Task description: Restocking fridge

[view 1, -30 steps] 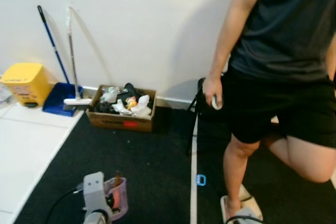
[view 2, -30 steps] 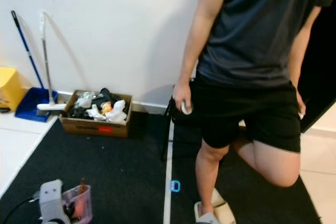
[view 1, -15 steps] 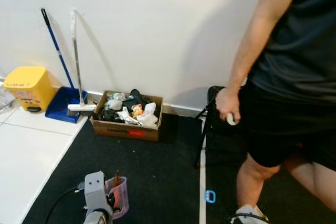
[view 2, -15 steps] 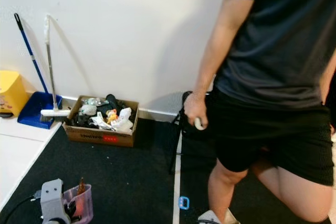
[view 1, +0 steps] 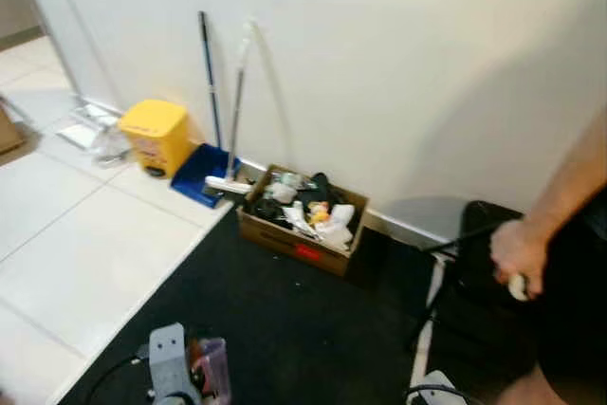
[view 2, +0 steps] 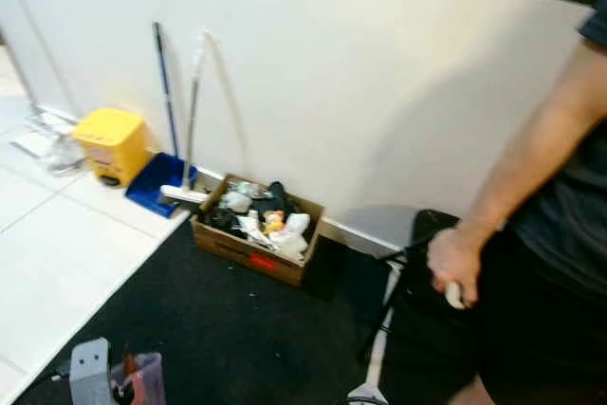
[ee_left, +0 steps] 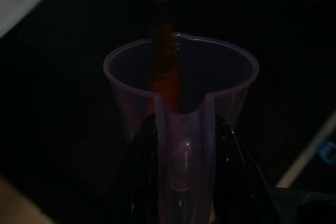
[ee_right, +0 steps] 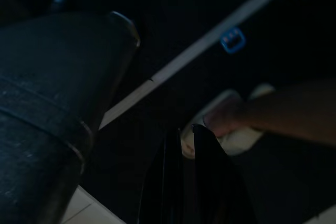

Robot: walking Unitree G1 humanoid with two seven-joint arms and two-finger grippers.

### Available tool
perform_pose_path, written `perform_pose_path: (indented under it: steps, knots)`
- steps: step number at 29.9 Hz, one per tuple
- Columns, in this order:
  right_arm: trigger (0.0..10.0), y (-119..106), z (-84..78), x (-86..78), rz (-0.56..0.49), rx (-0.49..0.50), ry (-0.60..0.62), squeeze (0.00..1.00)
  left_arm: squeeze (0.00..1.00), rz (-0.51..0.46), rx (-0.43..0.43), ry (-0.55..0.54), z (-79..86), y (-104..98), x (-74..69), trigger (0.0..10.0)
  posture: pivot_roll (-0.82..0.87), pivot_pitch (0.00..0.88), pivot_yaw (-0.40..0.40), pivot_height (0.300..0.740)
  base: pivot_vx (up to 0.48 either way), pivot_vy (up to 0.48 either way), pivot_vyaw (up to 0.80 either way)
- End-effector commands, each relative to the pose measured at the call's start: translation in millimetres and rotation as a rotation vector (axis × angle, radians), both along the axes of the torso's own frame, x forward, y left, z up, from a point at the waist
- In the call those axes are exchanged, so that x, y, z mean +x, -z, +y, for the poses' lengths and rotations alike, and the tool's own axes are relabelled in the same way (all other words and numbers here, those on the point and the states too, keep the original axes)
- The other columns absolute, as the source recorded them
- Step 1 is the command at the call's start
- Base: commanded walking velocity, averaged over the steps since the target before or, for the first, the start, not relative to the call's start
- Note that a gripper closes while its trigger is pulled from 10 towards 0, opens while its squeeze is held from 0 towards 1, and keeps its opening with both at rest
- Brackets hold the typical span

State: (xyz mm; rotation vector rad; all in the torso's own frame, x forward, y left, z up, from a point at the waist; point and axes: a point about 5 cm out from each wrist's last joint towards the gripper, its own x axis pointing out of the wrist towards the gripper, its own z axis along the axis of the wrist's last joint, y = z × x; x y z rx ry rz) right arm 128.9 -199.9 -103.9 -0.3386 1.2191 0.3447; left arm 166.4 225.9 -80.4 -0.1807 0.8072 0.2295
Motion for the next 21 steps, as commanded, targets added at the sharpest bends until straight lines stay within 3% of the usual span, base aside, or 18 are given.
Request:
perform_pose_path:
  steps: [1, 8, 21]
  knots:
    - [10.0, 0, -5.5, -2.5, 0.012, -0.011, 0.012, 0.00, 0.00, 0.029, -0.013, 0.014, -6.3, 4, -5.9, 10.0, 0.06, 0.000, -0.077, 0.740, 0.000, 0.000, 0.79]
    - [10.0, 0, -5.1, -2.9, 0.014, -0.011, 0.007, 0.00, 0.00, 0.084, -0.020, 0.024, -6.8, 11, -20.9, 10.0, 0.06, 0.005, -0.073, 0.740, 0.000, 0.000, 0.79]
    - [10.0, 0, -4.3, -3.6, 0.018, -0.007, 0.007, 0.00, 0.00, 0.113, -0.030, 0.038, -3.4, 13, -28.4, 10.0, 0.06, 0.005, -0.069, 0.740, 0.000, 0.000, 0.79]
